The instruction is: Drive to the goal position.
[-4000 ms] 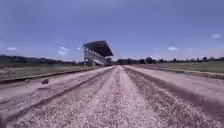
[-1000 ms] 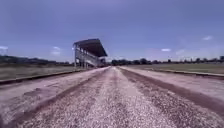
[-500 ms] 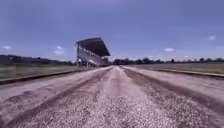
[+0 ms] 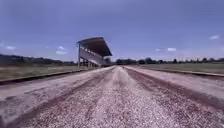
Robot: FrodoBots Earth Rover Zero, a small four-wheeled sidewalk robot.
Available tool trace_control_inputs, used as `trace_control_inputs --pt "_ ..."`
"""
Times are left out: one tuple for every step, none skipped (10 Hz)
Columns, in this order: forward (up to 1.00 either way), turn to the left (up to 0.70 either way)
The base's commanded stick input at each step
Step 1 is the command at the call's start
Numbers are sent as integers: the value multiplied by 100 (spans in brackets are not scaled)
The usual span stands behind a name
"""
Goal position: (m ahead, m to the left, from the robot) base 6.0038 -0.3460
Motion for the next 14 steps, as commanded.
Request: trace_control_inputs --pt "100 0" --pt "100 0" --pt "100 0" --pt "100 0" --pt "100 -6" --pt "100 -18" --pt "100 -27" --pt "100 -27" --pt "100 -27" --pt "100 -20" --pt "100 0" --pt "100 0" --pt "100 0" --pt "100 0"
